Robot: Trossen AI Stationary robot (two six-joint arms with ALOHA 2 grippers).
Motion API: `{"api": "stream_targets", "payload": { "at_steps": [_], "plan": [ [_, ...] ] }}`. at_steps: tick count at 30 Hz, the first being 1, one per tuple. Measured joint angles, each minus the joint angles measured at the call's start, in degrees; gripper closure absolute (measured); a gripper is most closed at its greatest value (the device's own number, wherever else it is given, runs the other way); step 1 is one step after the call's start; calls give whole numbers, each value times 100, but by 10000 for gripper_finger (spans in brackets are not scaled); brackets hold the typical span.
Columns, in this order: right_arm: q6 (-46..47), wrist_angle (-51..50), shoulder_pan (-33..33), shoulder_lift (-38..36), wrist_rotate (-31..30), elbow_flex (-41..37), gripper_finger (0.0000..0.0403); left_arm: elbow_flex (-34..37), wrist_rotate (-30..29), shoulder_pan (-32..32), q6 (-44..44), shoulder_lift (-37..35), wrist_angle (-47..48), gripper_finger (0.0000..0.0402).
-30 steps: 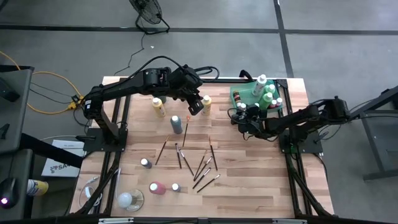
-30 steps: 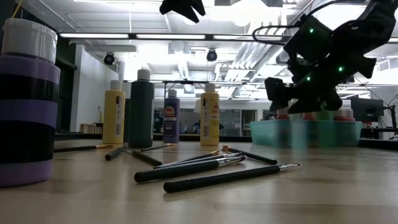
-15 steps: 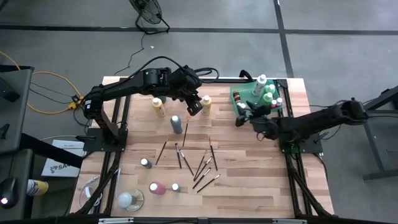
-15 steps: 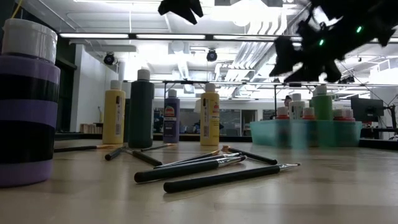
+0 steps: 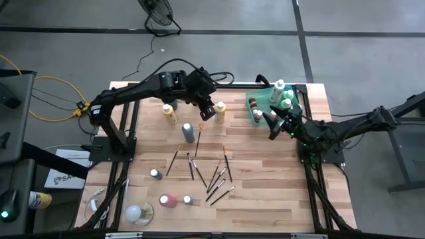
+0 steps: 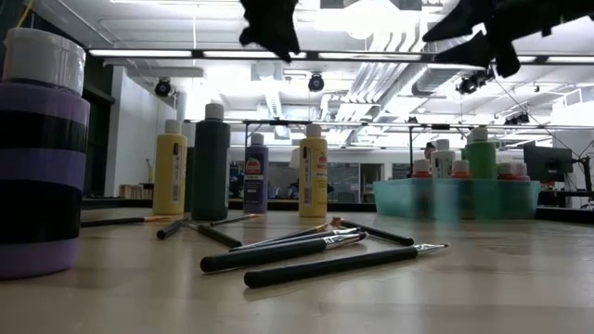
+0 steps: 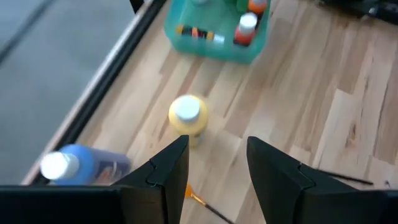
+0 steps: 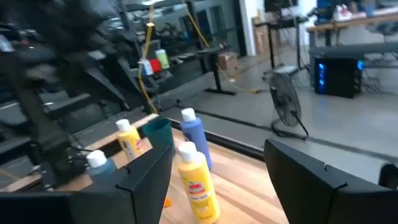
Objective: Pick & Place Paint Supplies
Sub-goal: Put the small blue paint bottle into the green bin
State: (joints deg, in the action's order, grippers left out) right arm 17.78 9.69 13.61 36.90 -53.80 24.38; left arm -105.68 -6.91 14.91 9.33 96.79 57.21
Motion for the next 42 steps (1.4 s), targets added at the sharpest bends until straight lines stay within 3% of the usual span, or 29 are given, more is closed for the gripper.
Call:
{"api": "stream_targets", "payload": {
  "at_steps": [8, 15, 25, 33, 36, 42],
  "plan": [
    [-432, -193, 549, -695, -179, 7, 156, 572, 67, -83, 342, -227, 327, 245],
    [-448, -554, 921, -937, -674, 7, 156, 1605, -55, -417, 946, -1123, 464, 245],
    [-553, -636, 1018, -921, -734, 7, 156, 3231, -3, -1786, 2346, -2669, 442, 245],
    [-564, -634, 1016, -921, -714, 7, 156, 4346, -33, -3008, 4369, -3062, 466, 245],
    [-564, -636, 1016, -921, -700, 5, 156, 4637, -399, -3563, 4958, -3062, 377, 245],
    [-563, -636, 1016, -921, -691, 4, 156, 4964, -1756, -5022, 6196, -3077, 470, 245]
  ]
}}
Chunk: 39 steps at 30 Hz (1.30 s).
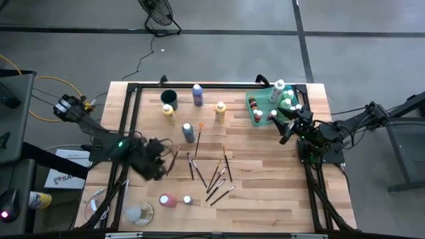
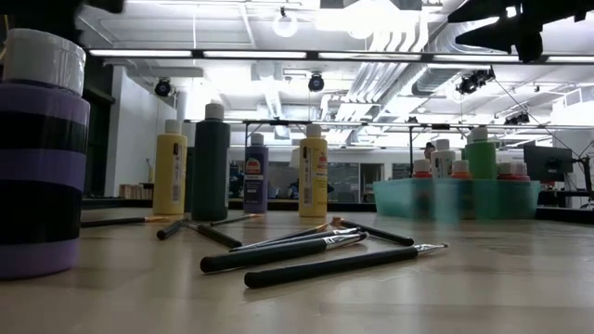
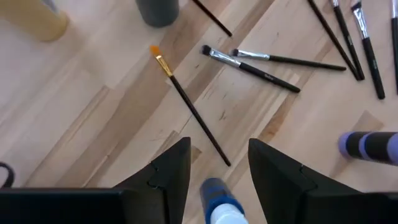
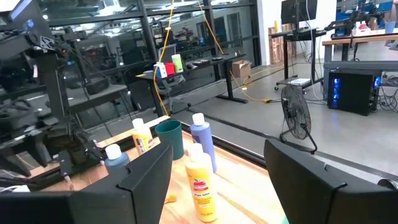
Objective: Pick & Place Paint Supplies
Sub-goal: Put the small blue paint bottle into the green bin
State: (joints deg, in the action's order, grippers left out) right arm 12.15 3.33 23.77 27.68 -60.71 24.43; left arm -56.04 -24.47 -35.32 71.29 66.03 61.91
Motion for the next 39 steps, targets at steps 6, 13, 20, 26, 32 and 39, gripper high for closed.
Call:
{"api": "stream_targets", "payload": {
  "at_steps": [6, 13, 20, 26, 32, 39],
  "plan": [
    [0, 1, 0, 0, 0, 0, 156, 446, -630, -1213, 1721, 1, 9, 245],
    [15, 2, 0, 0, 2, -2, 156, 824, -868, -2006, 3371, 66, -79, 245],
    [21, 2, 0, 0, 0, -4, 156, 825, -882, -2686, 3324, 199, -137, 245],
    [21, 4, 0, 0, 2, -4, 156, 825, -851, -3126, 3259, 584, -25, 245],
    [23, 4, -2, 2, 2, -4, 156, 825, -824, -3106, 3245, 1149, -48, 245],
    [23, 7, 0, 2, 2, -4, 156, 823, -844, -3105, 3282, 1757, -280, 245]
  ]
}}
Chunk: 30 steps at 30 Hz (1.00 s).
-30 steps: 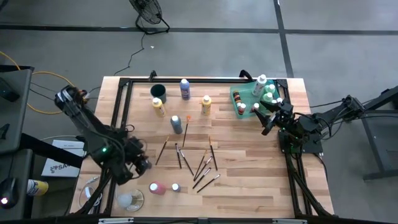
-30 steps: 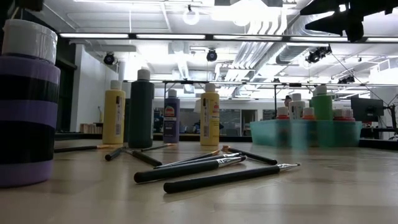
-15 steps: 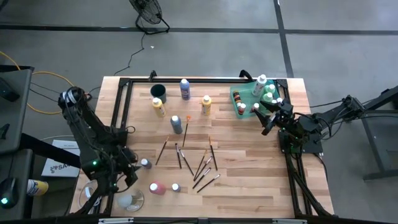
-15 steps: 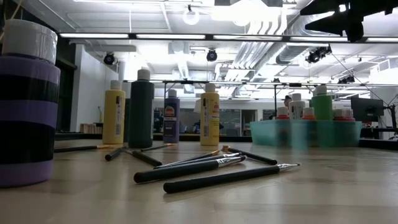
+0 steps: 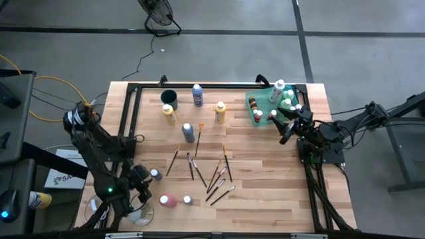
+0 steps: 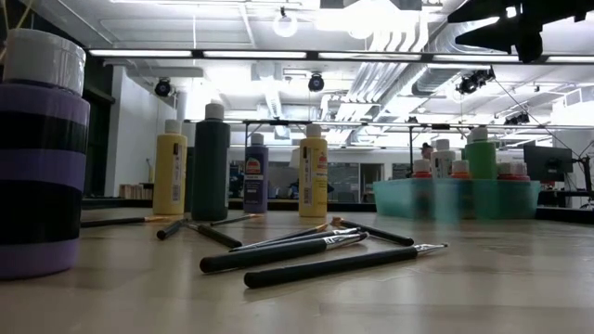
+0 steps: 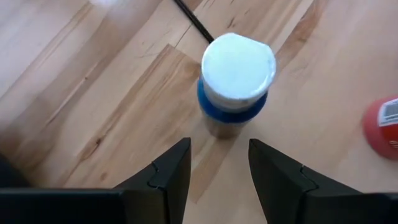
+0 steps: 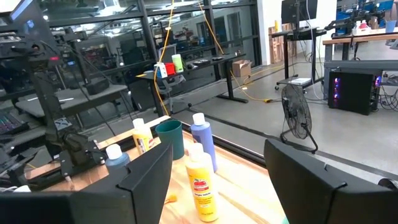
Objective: Pick & Place Paint Supplies
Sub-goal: Put the small blue paint bottle into the green bin
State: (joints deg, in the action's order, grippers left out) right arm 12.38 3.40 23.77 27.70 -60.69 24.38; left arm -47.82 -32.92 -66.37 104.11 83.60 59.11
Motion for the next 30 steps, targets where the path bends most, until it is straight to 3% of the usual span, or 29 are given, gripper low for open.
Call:
{"api": "stream_targets", "payload": {
  "at_steps": [8, 14, 24, 30],
  "plan": [
    [2, 0, 0, 0, 0, 0, 156, 233, -150, 2, 106, 319, -1009, 245],
    [2, 7, -2, 0, 0, 0, 156, 469, -165, 2, -19, 320, -1163, 242],
    [3, 31, -2, -1, -35, 0, 156, 606, -449, 121, 58, 319, -1185, 146],
    [149, 28, -2, 0, -44, 0, 156, 612, -652, 399, -273, 319, -1167, 129]
  ]
}}
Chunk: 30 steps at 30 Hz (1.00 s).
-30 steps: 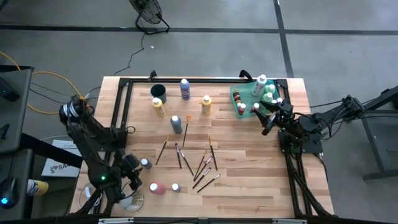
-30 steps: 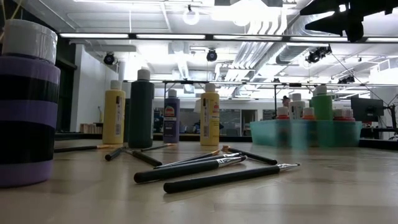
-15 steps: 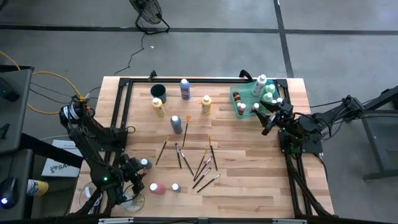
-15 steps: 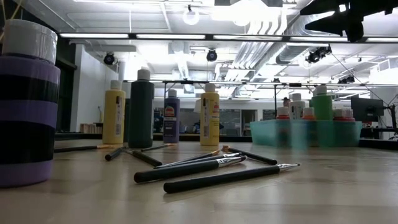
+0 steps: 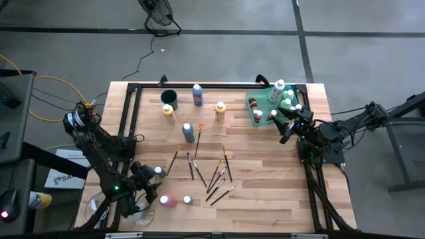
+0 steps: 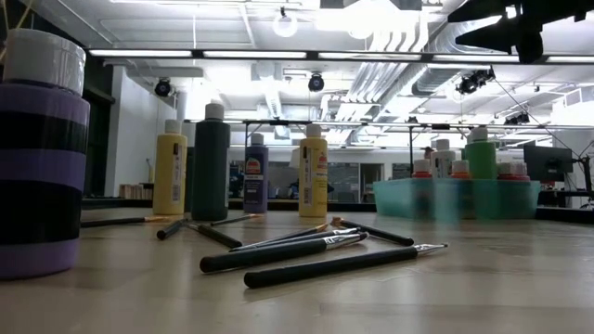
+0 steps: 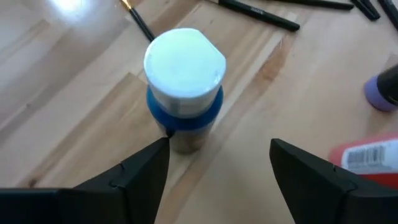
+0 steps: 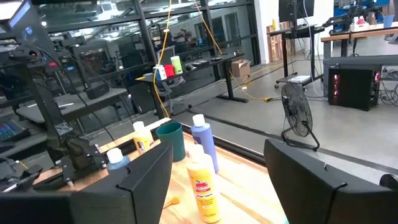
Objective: Pick & Place Paint Supplies
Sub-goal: Put the small blue paint bottle into the green bin
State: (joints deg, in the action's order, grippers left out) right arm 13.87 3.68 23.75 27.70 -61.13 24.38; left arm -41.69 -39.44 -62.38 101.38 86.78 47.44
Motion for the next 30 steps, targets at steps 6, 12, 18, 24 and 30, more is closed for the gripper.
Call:
{"api": "stream_targets", "payload": {
  "at_steps": [6, 12, 18, 24, 30],
  "plan": [
    [0, -2, 0, 0, 0, 0, 156, 85, 116, 335, -345, 96, 163, 128],
    [-2, -2, 0, 4, -23, 0, 156, 56, 128, 567, -348, 85, 434, 128],
    [2, -1, -2, 63, -26, 0, 156, 43, 60, 617, -343, 70, 420, 128],
    [0, 0, 0, 105, -25, 0, 156, 37, 138, 616, -101, 55, 395, 128],
    [267, 9, -2, 105, -27, 0, 156, -24, 377, 730, 1237, -277, 938, 129]
  ]
}}
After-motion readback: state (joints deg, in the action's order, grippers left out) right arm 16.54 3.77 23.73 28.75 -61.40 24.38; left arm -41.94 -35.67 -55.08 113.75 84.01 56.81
